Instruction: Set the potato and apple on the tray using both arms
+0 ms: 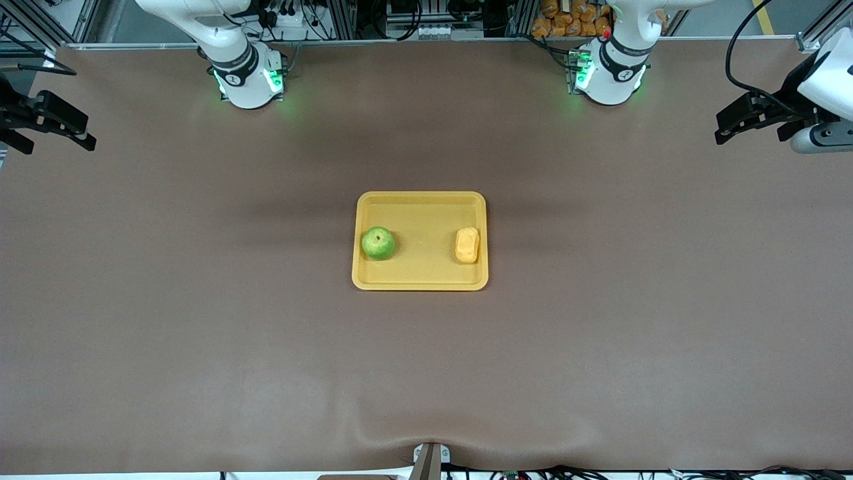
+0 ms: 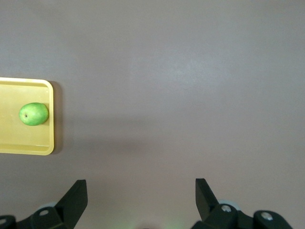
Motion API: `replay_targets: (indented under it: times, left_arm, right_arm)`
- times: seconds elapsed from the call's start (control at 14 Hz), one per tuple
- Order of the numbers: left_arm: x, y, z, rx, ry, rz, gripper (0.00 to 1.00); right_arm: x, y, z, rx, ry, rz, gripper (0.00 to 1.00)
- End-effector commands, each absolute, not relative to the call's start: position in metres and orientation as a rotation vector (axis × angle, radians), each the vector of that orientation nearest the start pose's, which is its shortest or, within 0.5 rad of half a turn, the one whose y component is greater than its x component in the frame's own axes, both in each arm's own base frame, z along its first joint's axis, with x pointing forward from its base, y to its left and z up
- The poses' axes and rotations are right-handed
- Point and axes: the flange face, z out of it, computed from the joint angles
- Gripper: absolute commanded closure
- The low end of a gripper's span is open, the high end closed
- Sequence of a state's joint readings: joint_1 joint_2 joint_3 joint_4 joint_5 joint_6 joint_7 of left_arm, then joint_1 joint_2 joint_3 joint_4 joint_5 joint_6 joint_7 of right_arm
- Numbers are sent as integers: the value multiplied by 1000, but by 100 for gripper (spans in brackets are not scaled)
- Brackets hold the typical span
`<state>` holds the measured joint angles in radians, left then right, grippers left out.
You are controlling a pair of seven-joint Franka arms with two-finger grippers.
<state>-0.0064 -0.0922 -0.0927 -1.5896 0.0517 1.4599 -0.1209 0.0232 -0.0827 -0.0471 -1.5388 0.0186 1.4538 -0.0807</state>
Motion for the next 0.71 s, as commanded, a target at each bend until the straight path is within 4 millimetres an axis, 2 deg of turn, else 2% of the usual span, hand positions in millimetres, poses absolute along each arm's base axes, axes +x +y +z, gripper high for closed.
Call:
replay_targets:
  times: [0.0, 0.64]
  left_arm:
    - [506, -46, 664, -3097, -47, 51, 0]
    - [506, -47, 664, -3105, -22, 53, 0]
  right_arm:
    - [518, -16, 679, -3137, -125, -7, 0]
    - [518, -15, 677, -3137, -120, 2, 0]
